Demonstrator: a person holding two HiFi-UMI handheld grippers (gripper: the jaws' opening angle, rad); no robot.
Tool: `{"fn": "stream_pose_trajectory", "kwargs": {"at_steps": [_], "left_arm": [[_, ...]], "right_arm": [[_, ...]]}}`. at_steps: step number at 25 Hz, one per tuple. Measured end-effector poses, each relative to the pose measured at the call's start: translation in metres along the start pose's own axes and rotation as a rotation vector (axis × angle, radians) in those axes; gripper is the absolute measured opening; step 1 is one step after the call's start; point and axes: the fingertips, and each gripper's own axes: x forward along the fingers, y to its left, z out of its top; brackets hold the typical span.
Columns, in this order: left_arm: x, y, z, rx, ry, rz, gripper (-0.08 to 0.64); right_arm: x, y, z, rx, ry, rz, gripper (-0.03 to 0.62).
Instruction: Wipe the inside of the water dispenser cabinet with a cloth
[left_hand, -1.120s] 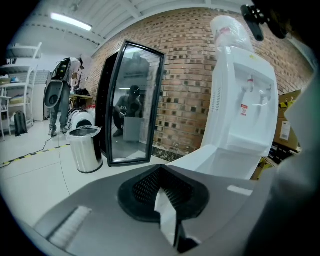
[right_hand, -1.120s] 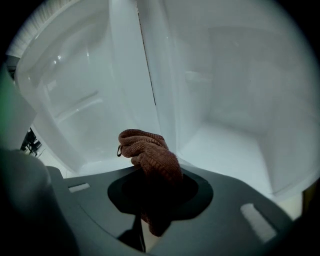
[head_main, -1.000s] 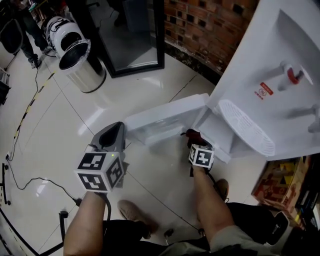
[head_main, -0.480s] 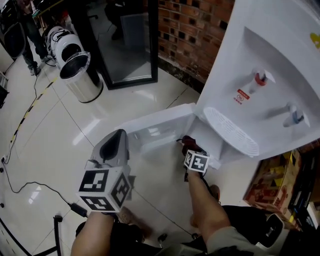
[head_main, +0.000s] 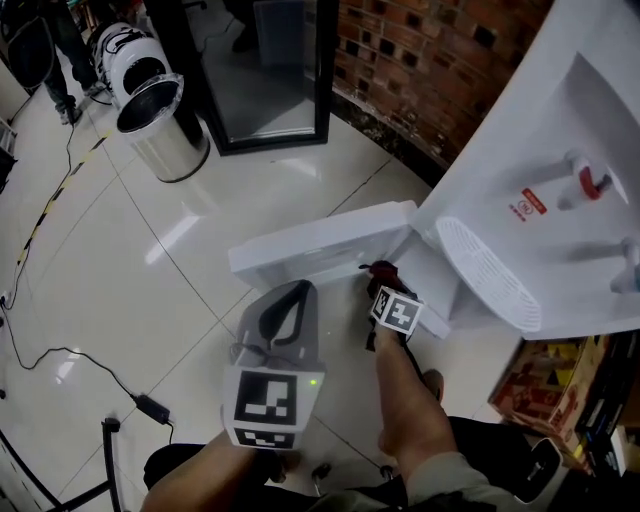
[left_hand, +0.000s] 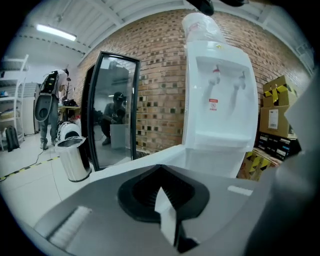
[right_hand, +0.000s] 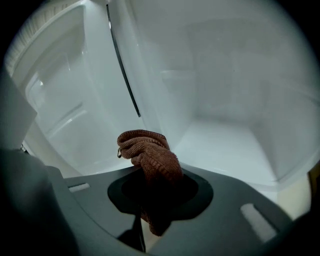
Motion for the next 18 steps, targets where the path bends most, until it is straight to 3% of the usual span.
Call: {"fn": "stream_pose_trajectory", "kwargs": {"at_steps": [9,18], "left_arm": [[-0.004,-0.023,0.034,0.003,-0.068,-0.064,-0.002],[-0.032,-0.026,0.063,-0.006,-0.156,-0.084,-0.001]], "right_arm": [[-0.006,-0.002,0.023,-0.026,-0.044,-0.007,0.104],[-0.074,0.0,0.087,-0.073,-0.209,0.022,0.104]]}}
